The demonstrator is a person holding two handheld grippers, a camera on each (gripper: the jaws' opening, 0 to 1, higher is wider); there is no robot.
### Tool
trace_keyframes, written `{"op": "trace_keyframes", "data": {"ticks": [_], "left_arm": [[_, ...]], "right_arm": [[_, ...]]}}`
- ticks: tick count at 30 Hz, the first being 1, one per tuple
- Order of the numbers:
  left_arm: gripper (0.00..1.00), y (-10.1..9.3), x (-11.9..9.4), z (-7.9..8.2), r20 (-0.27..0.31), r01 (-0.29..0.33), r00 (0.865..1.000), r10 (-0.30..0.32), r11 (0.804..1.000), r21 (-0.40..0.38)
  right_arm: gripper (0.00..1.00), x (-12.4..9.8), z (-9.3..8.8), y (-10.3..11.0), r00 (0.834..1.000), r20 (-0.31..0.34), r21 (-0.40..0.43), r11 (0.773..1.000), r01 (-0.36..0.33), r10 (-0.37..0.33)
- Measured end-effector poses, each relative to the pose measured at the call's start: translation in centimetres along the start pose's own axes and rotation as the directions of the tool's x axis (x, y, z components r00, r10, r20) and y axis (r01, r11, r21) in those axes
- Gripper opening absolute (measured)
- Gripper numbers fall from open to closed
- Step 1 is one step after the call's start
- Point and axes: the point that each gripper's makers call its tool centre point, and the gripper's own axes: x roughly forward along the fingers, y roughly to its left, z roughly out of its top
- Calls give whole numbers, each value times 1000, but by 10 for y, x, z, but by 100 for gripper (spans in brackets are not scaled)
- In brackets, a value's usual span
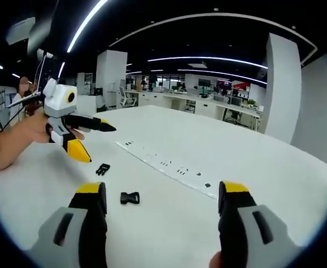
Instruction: Snap the two parts of the plastic buckle together until the buckle closes and remains connected.
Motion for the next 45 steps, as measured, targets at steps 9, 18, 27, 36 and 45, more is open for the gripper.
{"op": "trace_keyframes", "data": {"ticks": [9, 18, 27, 36, 45], "left_arm": [[95, 1, 10, -8, -32, 29, 999, -29, 1000, -10], [92, -2, 6, -12, -34, 75, 997, -74, 997, 26], [93, -44, 10, -30, -131, 252, 962, -239, 963, 94], [87, -64, 4, -27, -135, 347, 934, -332, 932, 104], [87, -80, 1, -33, -160, 407, 907, -389, 908, 99]], "right_arm": [[75, 7, 1, -7, 1000, 1, -5, 1000, 15, -15], [72, 10, -10, -4, 1000, -23, -14, 1000, -5, 5], [62, 10, -9, 16, 993, -35, -63, 991, -116, 114], [59, 10, -24, 69, 943, -87, -75, 941, -329, 323], [59, 10, -25, 87, 918, -55, -9, 919, -393, 392]]}}
